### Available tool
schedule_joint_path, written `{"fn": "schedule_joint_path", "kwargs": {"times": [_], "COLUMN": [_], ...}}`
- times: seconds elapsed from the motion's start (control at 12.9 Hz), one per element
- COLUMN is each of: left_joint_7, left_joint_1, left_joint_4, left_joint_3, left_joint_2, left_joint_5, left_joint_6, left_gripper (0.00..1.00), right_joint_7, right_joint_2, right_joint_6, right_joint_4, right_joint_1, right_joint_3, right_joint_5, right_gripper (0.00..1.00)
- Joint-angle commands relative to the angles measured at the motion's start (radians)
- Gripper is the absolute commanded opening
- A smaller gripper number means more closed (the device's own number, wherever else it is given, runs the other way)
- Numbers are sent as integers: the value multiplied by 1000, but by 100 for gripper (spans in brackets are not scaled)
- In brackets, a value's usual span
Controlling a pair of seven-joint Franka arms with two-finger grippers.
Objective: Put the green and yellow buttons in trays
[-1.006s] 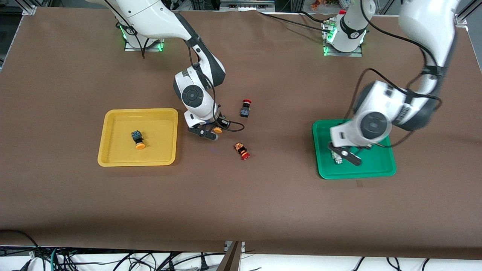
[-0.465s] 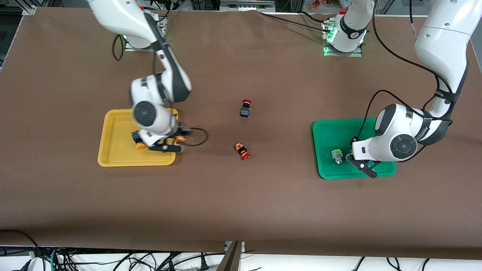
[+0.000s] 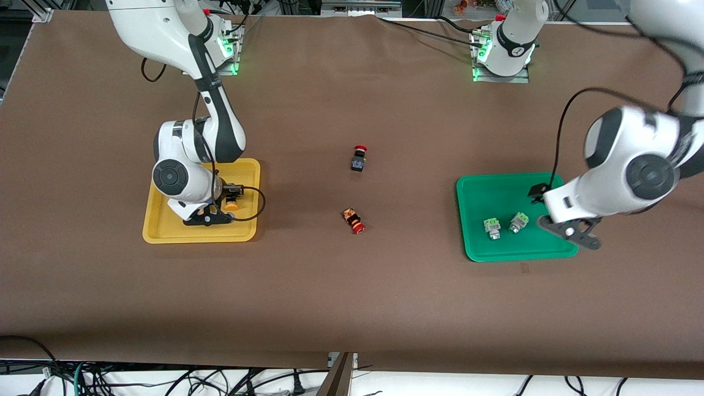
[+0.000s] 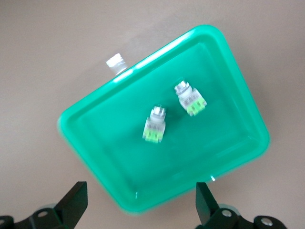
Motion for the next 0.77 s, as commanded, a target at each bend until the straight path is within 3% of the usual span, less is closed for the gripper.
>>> {"fn": "schedule_joint_path", "kwargs": {"times": [0.0,0.08,0.23,0.39,0.46,0.7], "left_joint_7": [-68,-120,-299,-311,-309,-309], "left_joint_1": [-19,-75,-199,-265,-266,-269], "left_joint_4": [233,254,175,-145,-207,-116], "left_joint_3": [7,29,213,337,350,349], "left_joint_2": [-29,-62,-171,-393,-421,-362], "left_joint_5": [-75,-94,-155,-268,-287,-275], "left_joint_6": [-268,-284,-214,35,76,-38], "left_gripper": [100,100,100,100,100,100], "right_joint_7": [-1,2,64,74,80,114], "right_joint_2": [-95,-132,-233,-328,-374,-488], "right_joint_6": [-54,-73,-100,-185,-230,-353], "right_joint_4": [-2,10,14,29,32,67], "right_joint_1": [10,11,18,18,18,16], "right_joint_3": [-5,-8,-10,-10,-10,-5], "right_joint_5": [13,13,-4,-69,-103,-200], "right_gripper": [99,99,99,99,99,99]}}
